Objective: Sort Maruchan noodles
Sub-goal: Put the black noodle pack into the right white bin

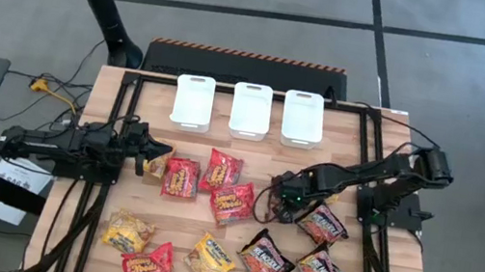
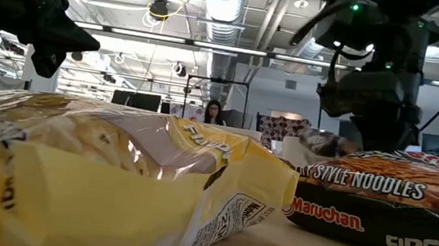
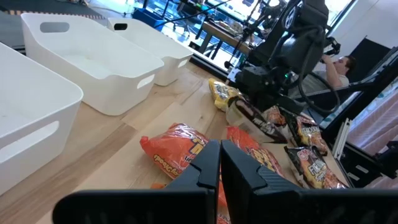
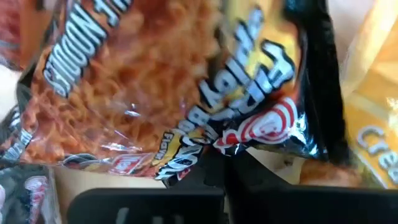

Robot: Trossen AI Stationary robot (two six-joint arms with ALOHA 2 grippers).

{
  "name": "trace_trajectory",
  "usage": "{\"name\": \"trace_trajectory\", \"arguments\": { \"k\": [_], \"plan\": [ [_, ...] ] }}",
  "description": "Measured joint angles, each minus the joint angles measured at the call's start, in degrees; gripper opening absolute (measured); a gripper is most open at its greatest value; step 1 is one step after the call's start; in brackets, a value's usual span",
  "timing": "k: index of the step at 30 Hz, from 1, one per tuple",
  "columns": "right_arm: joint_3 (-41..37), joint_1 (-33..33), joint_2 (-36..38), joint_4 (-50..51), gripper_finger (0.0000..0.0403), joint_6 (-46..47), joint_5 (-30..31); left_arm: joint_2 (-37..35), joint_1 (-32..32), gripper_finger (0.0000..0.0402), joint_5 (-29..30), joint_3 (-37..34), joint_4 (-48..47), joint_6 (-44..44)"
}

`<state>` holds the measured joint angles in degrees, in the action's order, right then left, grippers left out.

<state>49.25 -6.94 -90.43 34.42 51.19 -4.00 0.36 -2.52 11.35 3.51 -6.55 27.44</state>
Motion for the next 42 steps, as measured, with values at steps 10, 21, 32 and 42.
{"name": "trace_trajectory", "arguments": {
  "k": [10, 21, 32, 42],
  "plan": [
    [0.05, -0.49, 5.6, -0.04, 0.0005, -0.67, 0.17, 0.0, 0.01, 0.0, 0.01, 0.0, 0.0, 0.0],
    [0.1, 0.32, 16.24, 0.0, 0.0004, -6.23, 4.46, 0.0, 0.01, 0.0, 0.0, 0.0, -0.01, 0.0],
    [0.1, 3.14, 24.4, -0.05, 0.0003, -18.78, 5.6, 0.0, 0.01, 0.0, 0.01, 0.0, 0.0, 0.0],
    [0.59, 10.09, 29.85, 0.06, 0.0003, -38.09, 7.51, 0.0, -0.01, 0.0, 0.01, 0.0, 0.0, 0.26]
  ]
}}
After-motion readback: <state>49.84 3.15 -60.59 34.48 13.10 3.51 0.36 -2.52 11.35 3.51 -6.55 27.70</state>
